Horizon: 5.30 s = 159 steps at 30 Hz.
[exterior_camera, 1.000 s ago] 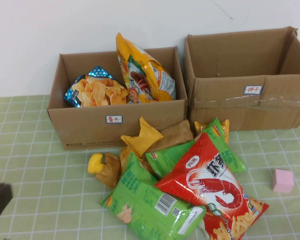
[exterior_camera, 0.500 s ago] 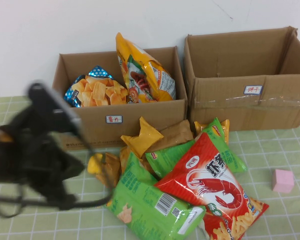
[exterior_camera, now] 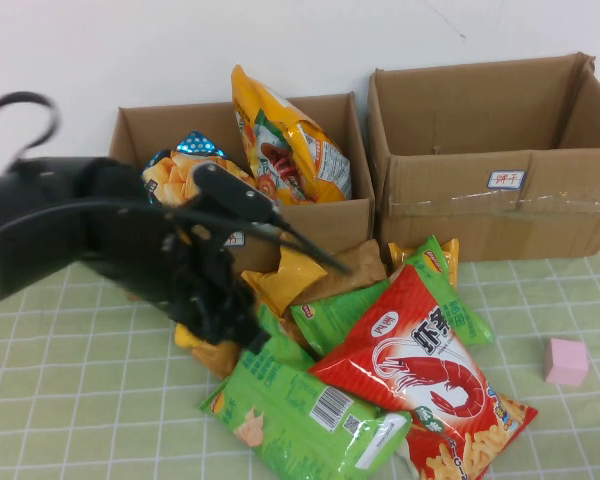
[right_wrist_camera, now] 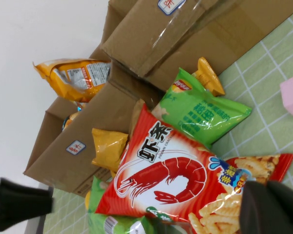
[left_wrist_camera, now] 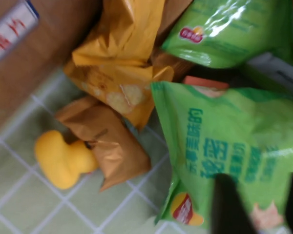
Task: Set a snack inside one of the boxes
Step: Pick up the potato chip, then place the potato chip in the potato chip box, then pick up the biscuit
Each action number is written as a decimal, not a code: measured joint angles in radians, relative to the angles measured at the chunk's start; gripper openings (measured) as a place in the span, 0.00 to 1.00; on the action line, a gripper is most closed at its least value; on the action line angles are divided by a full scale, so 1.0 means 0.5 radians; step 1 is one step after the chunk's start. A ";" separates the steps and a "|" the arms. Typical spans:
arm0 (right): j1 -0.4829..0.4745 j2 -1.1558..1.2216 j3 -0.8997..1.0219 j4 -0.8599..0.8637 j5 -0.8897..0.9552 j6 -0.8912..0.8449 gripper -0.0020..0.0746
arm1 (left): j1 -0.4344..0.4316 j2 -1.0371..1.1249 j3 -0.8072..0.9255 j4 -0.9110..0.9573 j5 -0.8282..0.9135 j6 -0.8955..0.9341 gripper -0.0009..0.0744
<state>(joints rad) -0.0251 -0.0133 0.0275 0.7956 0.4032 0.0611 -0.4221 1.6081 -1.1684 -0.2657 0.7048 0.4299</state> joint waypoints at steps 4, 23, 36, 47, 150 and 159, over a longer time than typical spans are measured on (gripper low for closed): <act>0.000 0.000 0.000 0.000 0.000 0.000 0.02 | 0.000 0.222 -0.140 0.000 0.044 -0.248 0.66; 0.000 0.000 0.000 0.000 0.000 -0.008 0.02 | 0.000 0.694 -0.362 -0.017 0.095 -0.624 0.75; 0.000 0.000 0.000 0.000 0.000 -0.036 0.02 | 0.000 0.759 -0.366 -0.012 0.121 -0.628 0.06; 0.000 0.000 0.000 0.000 0.001 -0.037 0.02 | 0.000 0.348 -0.366 0.003 0.162 -0.427 0.02; 0.002 1.369 -1.263 0.023 0.500 -2.354 0.02 | 0.339 -2.222 1.231 0.660 -0.353 -0.793 0.01; 0.304 1.938 -1.637 -0.100 0.607 -2.555 0.02 | 0.339 -2.926 1.510 0.649 0.025 -0.927 0.01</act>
<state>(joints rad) 0.1267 0.9557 -0.7913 0.7457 0.7066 -1.2163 -0.2524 0.1452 -0.4131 0.0589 0.7176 -0.0334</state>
